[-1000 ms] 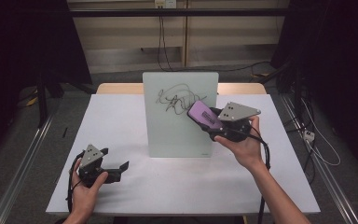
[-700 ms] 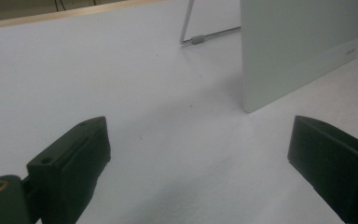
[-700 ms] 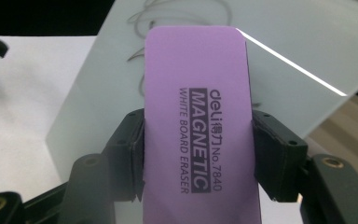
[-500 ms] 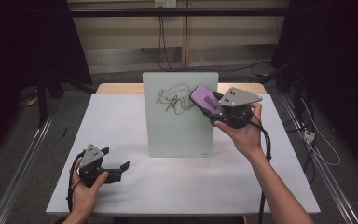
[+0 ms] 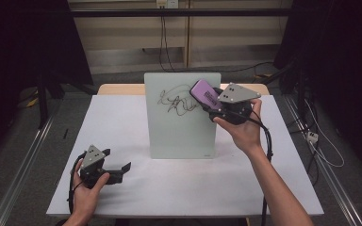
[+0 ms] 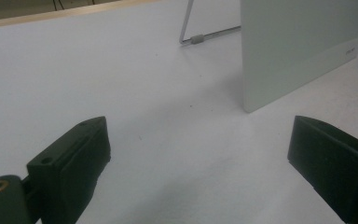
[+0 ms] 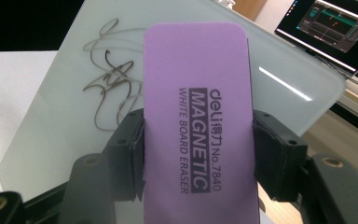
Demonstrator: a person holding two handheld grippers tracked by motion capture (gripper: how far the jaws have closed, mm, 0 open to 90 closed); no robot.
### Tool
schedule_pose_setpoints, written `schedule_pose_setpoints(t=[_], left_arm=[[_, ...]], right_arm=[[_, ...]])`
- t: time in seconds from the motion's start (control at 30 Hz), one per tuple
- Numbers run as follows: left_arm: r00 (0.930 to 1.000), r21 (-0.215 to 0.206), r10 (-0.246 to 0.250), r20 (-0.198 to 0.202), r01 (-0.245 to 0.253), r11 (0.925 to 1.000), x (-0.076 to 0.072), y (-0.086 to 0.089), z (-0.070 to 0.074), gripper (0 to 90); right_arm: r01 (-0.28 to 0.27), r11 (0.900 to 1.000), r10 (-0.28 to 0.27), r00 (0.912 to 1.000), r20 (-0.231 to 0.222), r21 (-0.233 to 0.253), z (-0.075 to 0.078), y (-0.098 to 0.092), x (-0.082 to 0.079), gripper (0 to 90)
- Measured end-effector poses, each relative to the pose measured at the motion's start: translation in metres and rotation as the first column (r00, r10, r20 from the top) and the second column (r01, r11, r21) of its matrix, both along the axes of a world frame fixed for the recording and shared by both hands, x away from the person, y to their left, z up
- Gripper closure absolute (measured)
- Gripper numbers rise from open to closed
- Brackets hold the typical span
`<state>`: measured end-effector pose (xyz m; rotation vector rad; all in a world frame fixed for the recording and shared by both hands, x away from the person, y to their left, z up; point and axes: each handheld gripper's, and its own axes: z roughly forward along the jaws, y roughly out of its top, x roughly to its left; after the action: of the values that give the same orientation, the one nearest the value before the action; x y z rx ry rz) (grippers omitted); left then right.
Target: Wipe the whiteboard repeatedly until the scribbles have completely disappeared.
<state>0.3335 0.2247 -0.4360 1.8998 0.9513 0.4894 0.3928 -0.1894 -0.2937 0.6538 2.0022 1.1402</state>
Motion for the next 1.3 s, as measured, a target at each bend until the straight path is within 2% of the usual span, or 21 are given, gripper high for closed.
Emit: schedule_pose_setpoints(t=[0.23, 0.67, 0.77, 0.87, 1.2, 1.3], left_arm=[[0.9999, 0.002, -0.009, 0.004, 0.009, 1.0000, 0.000, -0.002, 0.000, 5.6], [0.9999, 0.004, -0.009, 0.004, 0.009, 0.9999, 0.001, -0.002, 0.000, 5.6], [0.9999, 0.011, -0.012, 0.005, 0.012, 0.9999, 0.000, -0.001, 0.001, 5.6], [1.0000, 0.003, -0.007, 0.000, 0.007, 1.0000, 0.000, -0.001, 0.000, 5.6], [1.0000, 0.009, -0.007, 0.001, 0.007, 0.9999, 0.001, -0.002, 0.000, 5.6], [1.0000, 0.009, -0.009, -0.001, 0.009, 0.9999, 0.001, -0.002, -0.001, 5.6]], right_arm=[[-0.008, 0.999, 0.007, 0.9999, -0.015, -0.042, -0.010, 0.009, -0.003, 41.9], [-0.065, 0.997, 0.061, 0.9948, -0.081, -0.043, -0.033, 0.027, -0.008, 42.0], [-0.069, 0.997, 0.065, 0.9946, -0.081, -0.047, -0.031, 0.026, -0.007, 42.0], [-0.050, 0.998, 0.048, 0.9971, -0.060, -0.038, -0.025, 0.022, -0.007, 42.0], [0.017, 1.000, -0.017, 0.9998, -0.012, 0.024, 0.008, 0.004, 0.005, 42.0], [0.025, 1.000, -0.025, 0.9997, -0.001, 0.005, 0.008, 0.007, 0.005, 42.0]])
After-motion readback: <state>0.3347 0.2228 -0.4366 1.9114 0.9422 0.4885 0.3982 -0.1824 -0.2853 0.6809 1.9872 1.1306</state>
